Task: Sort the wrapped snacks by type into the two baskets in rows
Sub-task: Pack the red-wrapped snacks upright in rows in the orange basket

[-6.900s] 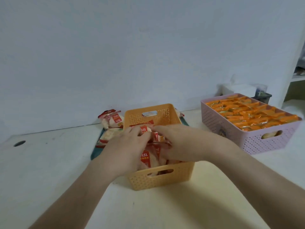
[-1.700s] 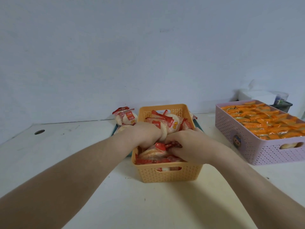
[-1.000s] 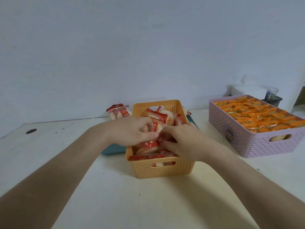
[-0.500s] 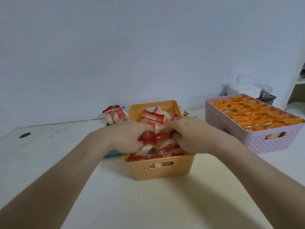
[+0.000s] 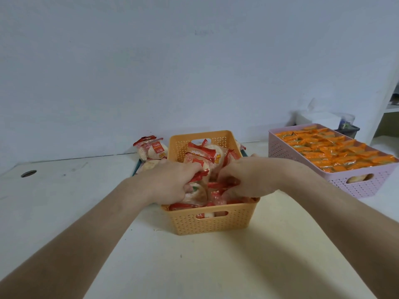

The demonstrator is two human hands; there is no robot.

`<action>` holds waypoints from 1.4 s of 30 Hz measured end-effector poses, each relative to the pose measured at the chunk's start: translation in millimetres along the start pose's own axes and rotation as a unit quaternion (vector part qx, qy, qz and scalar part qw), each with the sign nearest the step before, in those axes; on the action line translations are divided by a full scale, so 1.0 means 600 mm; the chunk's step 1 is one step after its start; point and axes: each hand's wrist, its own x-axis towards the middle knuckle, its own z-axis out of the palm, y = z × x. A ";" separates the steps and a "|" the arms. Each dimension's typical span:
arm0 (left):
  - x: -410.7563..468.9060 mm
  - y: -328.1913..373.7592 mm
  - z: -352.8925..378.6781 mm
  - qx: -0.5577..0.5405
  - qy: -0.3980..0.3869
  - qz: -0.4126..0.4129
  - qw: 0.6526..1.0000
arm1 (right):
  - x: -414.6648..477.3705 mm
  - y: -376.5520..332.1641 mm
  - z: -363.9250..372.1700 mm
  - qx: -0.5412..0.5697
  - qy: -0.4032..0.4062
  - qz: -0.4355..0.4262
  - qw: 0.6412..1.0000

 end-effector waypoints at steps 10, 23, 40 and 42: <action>-0.020 0.014 -0.003 -0.043 -0.083 0.027 0.995 | 0.014 0.007 0.043 0.087 0.165 0.003 0.982; -0.013 0.056 0.022 -0.142 0.027 0.115 0.983 | 0.028 0.016 0.043 -0.136 0.235 0.175 0.946; -0.025 0.065 0.034 -0.219 0.096 0.054 0.969 | -0.020 0.011 0.029 0.042 0.246 0.033 0.968; -0.028 0.065 0.034 -0.223 0.145 0.026 0.964 | -0.013 0.003 0.034 0.018 0.247 0.028 0.968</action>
